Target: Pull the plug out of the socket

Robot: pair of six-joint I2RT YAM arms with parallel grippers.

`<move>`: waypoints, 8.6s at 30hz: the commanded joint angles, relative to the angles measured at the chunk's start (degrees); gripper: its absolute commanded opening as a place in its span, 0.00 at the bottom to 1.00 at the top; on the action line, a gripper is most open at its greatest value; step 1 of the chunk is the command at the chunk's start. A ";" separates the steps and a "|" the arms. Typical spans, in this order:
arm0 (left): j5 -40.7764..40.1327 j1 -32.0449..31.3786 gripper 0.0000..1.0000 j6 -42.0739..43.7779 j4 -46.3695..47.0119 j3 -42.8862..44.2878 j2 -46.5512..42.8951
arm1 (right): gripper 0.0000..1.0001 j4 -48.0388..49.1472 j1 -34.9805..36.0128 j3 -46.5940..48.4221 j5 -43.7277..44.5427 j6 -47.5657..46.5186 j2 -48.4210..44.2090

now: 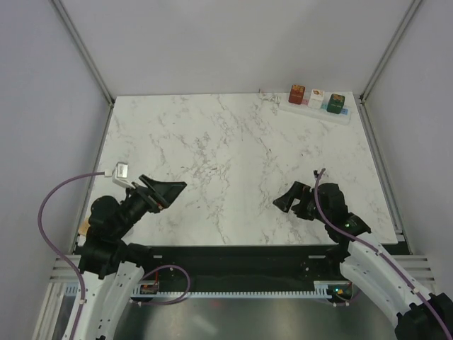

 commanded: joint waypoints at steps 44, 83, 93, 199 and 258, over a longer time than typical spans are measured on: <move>-28.78 0.22 0.95 17.41 -49.00 34.51 7.50 | 0.88 53.33 51.10 78.11 8.95 14.28 106.84; -24.38 0.22 0.95 16.19 -46.01 30.65 6.89 | 0.00 52.35 45.05 91.68 2.19 21.23 114.87; -23.60 0.22 0.94 16.18 -44.96 28.54 11.98 | 0.00 53.68 40.04 71.13 1.14 15.00 98.36; -21.14 -0.83 0.24 9.94 -6.11 10.16 54.34 | 0.65 50.41 17.09 27.77 -0.26 10.68 63.45; -8.38 -2.24 0.02 16.18 -7.59 8.75 54.87 | 0.37 77.76 32.83 20.12 7.91 19.12 79.79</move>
